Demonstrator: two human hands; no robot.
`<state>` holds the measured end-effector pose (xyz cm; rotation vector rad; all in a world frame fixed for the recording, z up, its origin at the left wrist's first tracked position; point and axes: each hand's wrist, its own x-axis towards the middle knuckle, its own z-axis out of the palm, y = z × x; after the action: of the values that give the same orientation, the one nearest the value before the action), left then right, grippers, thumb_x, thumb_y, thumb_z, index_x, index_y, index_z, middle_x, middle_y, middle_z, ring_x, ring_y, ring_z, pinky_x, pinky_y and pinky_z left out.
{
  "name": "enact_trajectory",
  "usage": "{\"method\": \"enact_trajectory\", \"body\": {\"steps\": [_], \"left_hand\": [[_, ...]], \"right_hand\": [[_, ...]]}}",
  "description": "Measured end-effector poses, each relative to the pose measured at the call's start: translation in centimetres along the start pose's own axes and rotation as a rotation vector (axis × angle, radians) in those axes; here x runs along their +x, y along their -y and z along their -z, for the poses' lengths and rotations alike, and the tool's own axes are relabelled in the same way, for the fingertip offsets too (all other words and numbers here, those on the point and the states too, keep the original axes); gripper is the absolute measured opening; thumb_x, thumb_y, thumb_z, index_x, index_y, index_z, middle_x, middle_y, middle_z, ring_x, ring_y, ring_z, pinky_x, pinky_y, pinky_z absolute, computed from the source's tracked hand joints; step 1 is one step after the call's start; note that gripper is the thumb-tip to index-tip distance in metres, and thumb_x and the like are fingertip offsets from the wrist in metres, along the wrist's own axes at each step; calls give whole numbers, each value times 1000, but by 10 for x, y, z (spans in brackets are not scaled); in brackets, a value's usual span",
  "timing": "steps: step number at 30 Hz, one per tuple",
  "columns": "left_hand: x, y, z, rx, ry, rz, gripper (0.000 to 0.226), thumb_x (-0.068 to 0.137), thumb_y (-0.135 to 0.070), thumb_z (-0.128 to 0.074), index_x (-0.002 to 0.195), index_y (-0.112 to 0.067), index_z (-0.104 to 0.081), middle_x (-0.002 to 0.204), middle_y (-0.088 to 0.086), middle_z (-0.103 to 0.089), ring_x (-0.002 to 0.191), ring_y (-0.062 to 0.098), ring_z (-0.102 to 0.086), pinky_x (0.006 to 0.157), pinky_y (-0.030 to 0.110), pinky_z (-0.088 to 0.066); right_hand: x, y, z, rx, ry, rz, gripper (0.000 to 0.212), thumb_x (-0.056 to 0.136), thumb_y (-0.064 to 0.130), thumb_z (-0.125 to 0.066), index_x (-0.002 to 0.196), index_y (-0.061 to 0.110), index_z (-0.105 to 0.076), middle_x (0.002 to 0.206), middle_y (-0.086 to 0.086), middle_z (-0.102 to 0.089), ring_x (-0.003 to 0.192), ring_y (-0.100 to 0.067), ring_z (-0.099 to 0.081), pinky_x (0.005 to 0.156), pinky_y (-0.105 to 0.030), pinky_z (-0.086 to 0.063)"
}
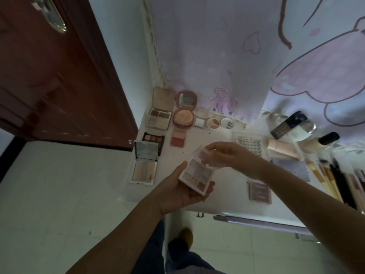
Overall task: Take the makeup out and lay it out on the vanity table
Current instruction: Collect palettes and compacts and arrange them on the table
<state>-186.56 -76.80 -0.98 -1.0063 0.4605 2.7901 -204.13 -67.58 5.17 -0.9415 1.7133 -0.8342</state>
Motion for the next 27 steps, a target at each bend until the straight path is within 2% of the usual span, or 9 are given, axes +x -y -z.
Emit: {"method": "enact_trajectory", "body": {"steps": [2,4,8,13,18,20,22,24,27], "left_hand": [[-1,4,10,-51,-14,37,58,88,-48,-44,118,-2,-62,114,29,-61,95,39,-64,86,46,-52],[-2,9,19,-89,-53,50,57,87,-46,-46,112,-1,-67,117,28,-61,96,39,-65,85,48,-53],[-5,16,35,-165,-264,0,46,92,-37,-48,115,0,-64,120,28,-61,103,40,-61,83,52,-53],[-14,18,50,-314,-499,-68,32,98,-18,-46,118,7,-54,120,27,-58,106,40,-56,93,51,-47],[-26,17,46,-496,-551,-107,23,98,-20,-45,100,3,-47,98,26,-55,82,38,-55,69,52,-54],[-27,15,45,-513,-575,-133,22,98,-20,-44,97,1,-47,95,25,-53,77,35,-53,50,45,-55],[-26,13,41,-508,-599,-145,22,98,-21,-45,94,1,-47,92,24,-54,75,35,-53,44,44,-53],[-26,12,36,-484,-617,-150,22,99,-20,-43,91,1,-48,89,23,-55,75,35,-54,57,46,-56],[-24,15,22,-414,-613,-145,17,97,-10,-39,84,-2,-47,84,19,-50,72,31,-51,75,44,-46]], "right_hand": [[14,-2,8,186,-33,-82,22,98,16,-47,105,5,-65,96,-6,-73,84,-17,-71,75,-25,-58],[32,-9,6,100,-82,-142,23,99,13,-44,100,5,-66,86,-6,-73,73,-17,-69,69,-26,-57],[73,-22,-20,-145,-74,-133,20,97,17,-47,102,14,-67,80,0,-69,63,-9,-59,54,-15,-47],[110,-26,-53,-213,-93,-109,13,94,24,-54,95,12,-58,81,-3,-69,64,-12,-59,59,-18,-44],[121,-28,-63,-495,-202,-54,21,93,27,-54,102,12,-66,98,-3,-61,89,-18,-54,70,-24,-35],[125,-30,-63,-612,-204,-28,24,94,28,-53,109,15,-67,110,-6,-59,101,-22,-54,80,-26,-38],[125,-34,-64,-700,-191,3,28,95,29,-50,115,18,-65,116,-7,-55,107,-23,-53,88,-30,-41],[120,-34,-64,-751,-172,27,31,96,30,-46,121,19,-61,120,-7,-54,112,-25,-50,92,-35,-43],[103,-33,-50,-729,-182,61,32,97,28,-44,125,19,-58,122,-5,-57,114,-24,-50,96,-37,-42]]}}
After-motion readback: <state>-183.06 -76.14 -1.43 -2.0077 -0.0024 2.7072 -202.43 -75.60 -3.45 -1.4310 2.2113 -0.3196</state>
